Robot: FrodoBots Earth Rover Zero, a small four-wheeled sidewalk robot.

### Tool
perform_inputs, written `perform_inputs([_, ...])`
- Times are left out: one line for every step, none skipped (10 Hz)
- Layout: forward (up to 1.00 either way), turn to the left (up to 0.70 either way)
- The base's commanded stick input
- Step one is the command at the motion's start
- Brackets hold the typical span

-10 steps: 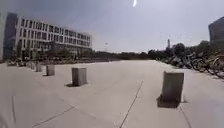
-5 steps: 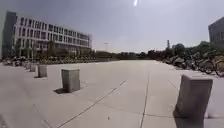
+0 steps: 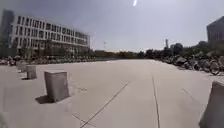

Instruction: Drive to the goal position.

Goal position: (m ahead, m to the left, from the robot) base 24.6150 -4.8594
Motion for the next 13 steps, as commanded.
perform_inputs([1.00,-0.40])
perform_inputs([1.00,-0.24])
perform_inputs([1.00,-0.09])
perform_inputs([1.00,-0.02])
perform_inputs([1.00,-0.38])
perform_inputs([1.00,-0.26])
perform_inputs([1.00,-0.06])
perform_inputs([1.00,0.00])
perform_inputs([1.00,0.00])
perform_inputs([1.00,0.00])
perform_inputs([1.00,0.00])
perform_inputs([1.00,0.00])
perform_inputs([1.00,0.00])
